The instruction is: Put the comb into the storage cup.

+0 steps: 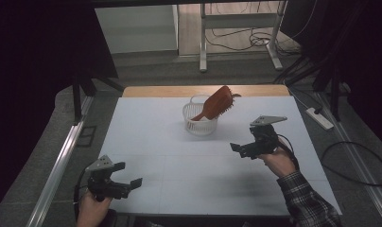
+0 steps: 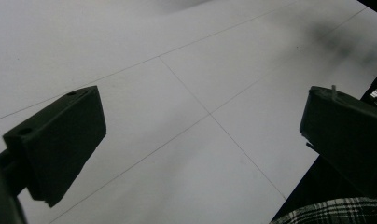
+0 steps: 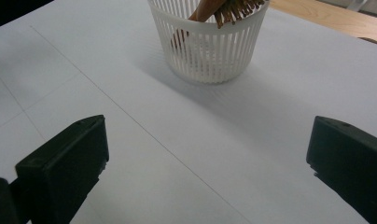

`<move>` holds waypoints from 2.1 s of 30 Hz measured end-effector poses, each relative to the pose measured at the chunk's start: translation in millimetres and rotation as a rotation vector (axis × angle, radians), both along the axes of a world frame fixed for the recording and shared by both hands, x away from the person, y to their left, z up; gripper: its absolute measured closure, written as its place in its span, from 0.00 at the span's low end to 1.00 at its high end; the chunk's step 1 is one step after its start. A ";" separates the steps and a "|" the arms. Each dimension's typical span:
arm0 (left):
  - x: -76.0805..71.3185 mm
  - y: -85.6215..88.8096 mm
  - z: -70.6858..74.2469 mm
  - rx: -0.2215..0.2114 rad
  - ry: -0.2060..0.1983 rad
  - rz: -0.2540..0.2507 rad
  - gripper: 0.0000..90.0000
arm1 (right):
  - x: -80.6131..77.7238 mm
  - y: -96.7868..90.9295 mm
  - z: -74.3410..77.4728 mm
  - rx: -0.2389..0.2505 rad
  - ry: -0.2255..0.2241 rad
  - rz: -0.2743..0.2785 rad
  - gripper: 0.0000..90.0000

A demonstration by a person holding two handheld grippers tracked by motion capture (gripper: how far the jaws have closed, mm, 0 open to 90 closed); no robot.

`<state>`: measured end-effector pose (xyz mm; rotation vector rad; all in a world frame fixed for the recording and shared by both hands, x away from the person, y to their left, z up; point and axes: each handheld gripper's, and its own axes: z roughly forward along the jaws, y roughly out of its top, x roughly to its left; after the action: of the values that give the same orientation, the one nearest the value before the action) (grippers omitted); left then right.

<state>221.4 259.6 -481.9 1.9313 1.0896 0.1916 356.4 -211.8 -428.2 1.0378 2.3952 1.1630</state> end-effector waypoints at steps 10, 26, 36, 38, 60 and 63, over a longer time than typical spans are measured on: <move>0.0 0.0 -0.1 -0.002 0.000 0.000 0.01 | -5.6 -5.8 0.8 -0.008 0.000 -0.007 0.00; -0.6 0.2 0.0 -0.002 0.001 -0.006 0.01 | -14.7 -15.8 0.7 -0.009 0.000 -0.019 0.00; -0.7 0.0 -0.1 0.001 0.000 -0.005 0.01 | -21.3 -24.2 -0.2 -0.014 0.000 -0.031 0.00; -0.7 0.1 -0.1 0.000 0.000 -0.006 0.01 | -22.6 -26.1 -0.6 -0.011 0.001 -0.034 0.00; -0.6 -0.2 -0.1 0.001 0.002 -0.006 0.01 | -35.8 -44.0 -5.7 -0.018 0.016 -0.059 0.00; -0.5 -0.2 -0.1 0.001 0.002 -0.005 0.01 | -37.3 -46.7 -6.2 -0.019 0.015 -0.063 0.00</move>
<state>220.9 259.4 -482.0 1.9355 1.0861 0.1871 319.0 -258.5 -434.5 1.1117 2.3628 1.1125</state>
